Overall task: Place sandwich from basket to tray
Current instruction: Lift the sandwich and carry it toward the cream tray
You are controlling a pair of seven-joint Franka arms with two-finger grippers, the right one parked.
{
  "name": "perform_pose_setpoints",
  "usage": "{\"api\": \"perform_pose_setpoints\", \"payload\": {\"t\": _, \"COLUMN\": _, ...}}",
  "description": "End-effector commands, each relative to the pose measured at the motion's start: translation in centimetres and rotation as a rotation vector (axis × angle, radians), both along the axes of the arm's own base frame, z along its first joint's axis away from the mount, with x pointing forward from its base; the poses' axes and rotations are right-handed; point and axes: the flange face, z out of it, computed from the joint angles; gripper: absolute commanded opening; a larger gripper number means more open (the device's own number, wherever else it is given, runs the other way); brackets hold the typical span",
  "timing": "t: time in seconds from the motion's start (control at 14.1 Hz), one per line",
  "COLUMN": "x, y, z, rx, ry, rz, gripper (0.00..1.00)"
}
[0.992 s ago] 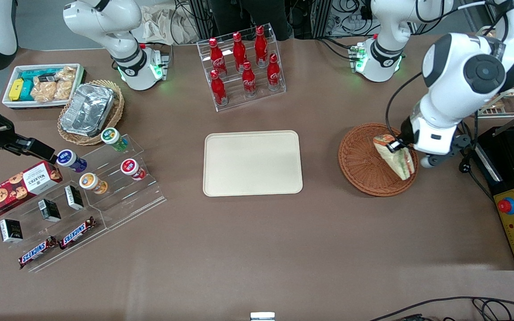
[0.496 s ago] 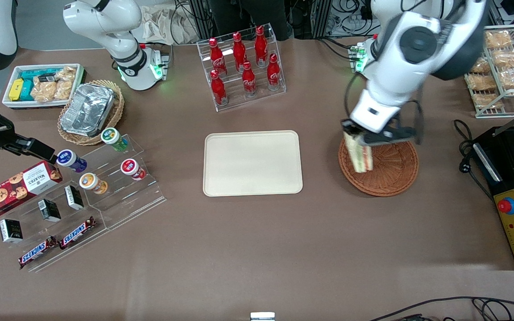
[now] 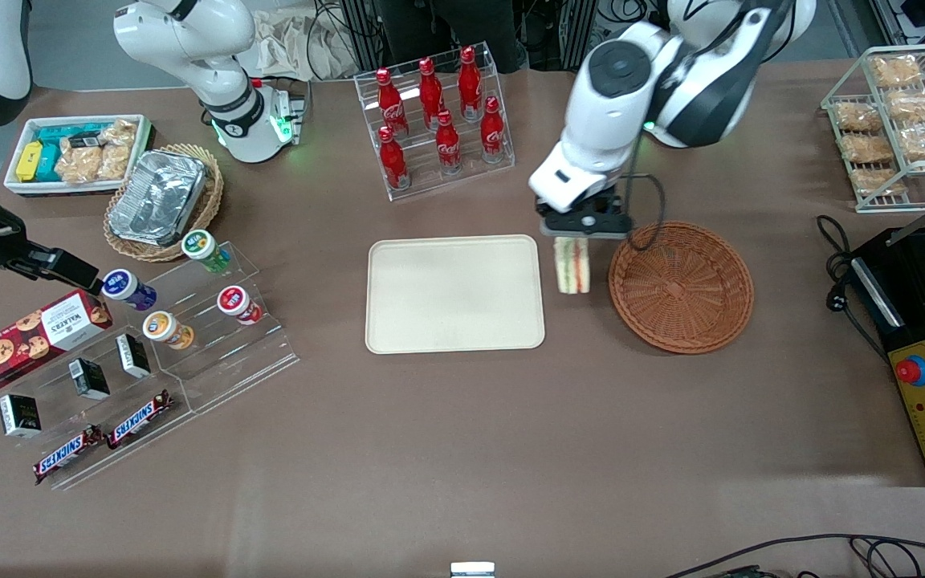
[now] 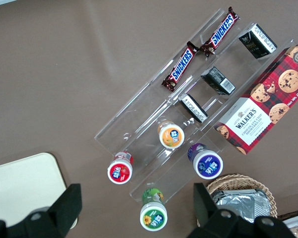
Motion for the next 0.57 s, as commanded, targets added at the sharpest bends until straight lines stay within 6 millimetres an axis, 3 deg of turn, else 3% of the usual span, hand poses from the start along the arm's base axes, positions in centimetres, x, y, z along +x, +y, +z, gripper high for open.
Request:
{"api": "perform_pose_setpoints", "payload": {"t": 0.0, "x": -0.3, "y": -3.9, "z": -5.2, "rx": -0.016, "ry": -0.027, "rz": -0.045, "gripper": 0.00}}
{"api": "perform_pose_setpoints", "payload": {"t": 0.21, "x": -1.8, "y": -6.5, "z": -11.1, "rx": -0.078, "ry": -0.057, "rz": -0.079, "gripper": 0.00}}
{"api": "perform_pose_setpoints", "payload": {"t": 0.5, "x": -2.0, "y": -6.9, "z": -16.5, "rx": -0.054, "ry": -0.059, "rz": -0.053, "gripper": 0.00}}
